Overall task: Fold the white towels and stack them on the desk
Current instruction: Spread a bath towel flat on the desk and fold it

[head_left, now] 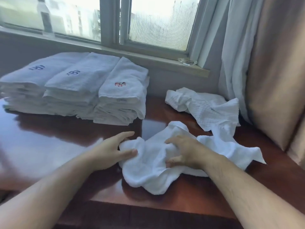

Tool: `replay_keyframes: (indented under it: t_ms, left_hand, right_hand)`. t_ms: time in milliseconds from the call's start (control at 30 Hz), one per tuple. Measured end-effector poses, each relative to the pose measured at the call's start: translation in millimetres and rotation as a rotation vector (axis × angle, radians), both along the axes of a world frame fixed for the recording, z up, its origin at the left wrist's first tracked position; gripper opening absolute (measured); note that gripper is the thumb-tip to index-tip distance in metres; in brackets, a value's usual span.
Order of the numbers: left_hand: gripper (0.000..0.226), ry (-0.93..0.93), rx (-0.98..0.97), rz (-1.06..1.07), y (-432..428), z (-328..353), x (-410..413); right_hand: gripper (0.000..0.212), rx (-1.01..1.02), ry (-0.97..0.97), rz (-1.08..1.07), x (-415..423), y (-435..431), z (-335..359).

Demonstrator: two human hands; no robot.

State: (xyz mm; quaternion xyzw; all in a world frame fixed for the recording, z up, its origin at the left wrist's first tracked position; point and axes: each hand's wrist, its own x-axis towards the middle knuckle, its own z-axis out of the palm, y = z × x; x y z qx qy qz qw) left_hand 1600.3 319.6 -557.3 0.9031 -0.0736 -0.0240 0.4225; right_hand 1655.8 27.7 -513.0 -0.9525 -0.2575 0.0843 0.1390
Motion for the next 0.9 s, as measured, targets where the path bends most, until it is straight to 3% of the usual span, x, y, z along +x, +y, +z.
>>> replay_keyframes:
  t_ms: [67, 133, 167, 300, 400, 500, 567, 667, 733, 833, 900]
  left_hand:
    - [0.045, -0.039, -0.022, -0.068, -3, 2, -2]
    - [0.018, -0.121, -0.139, -0.033, -9, 5, -1]
    - [0.015, -0.167, -0.212, 0.021, -12, 8, 0]
    - [0.026, -0.111, -0.664, 0.148, -15, 28, 7]
    - [0.028, -0.165, -0.767, 0.226, -14, 42, 11]
    - [0.029, -0.177, -0.977, 0.281, -11, 59, 9]
    - [0.03, -0.109, -1.108, 0.305, -5, 69, 8]
    - [0.031, 0.054, -1.115, 0.334, 1, 75, 4]
    - [0.027, 0.156, -1.083, 0.426, 3, 75, 0]
    - [0.022, 0.171, -0.907, 0.58, 9, 72, -2]
    - [0.027, -0.009, -0.604, 0.634, 15, 73, -2]
  right_hand:
    - [0.041, 0.086, -0.007, -0.015, 2, 3, -4]
    - [0.038, 0.084, -0.062, -0.038, 5, 0, -2]
    - [0.036, 0.1, -0.122, -0.05, 7, -2, 2]
    - [0.032, 0.339, -0.404, -0.105, 12, -14, 22]
    - [0.036, 0.586, -0.585, -0.288, 17, -21, 37]
    - [0.042, 0.794, -0.508, -0.608, 26, -25, 58]
    - [0.036, 0.619, -0.352, -0.706, 32, -30, 65]
    - [0.03, 0.144, -0.036, -0.684, 33, -33, 57]
    - [0.026, -0.003, 0.022, -0.699, 31, -33, 48]
    - [0.032, 0.088, -0.041, -0.742, 28, -30, 48]
    - [0.041, 0.295, -0.179, -0.767, 29, -30, 55]
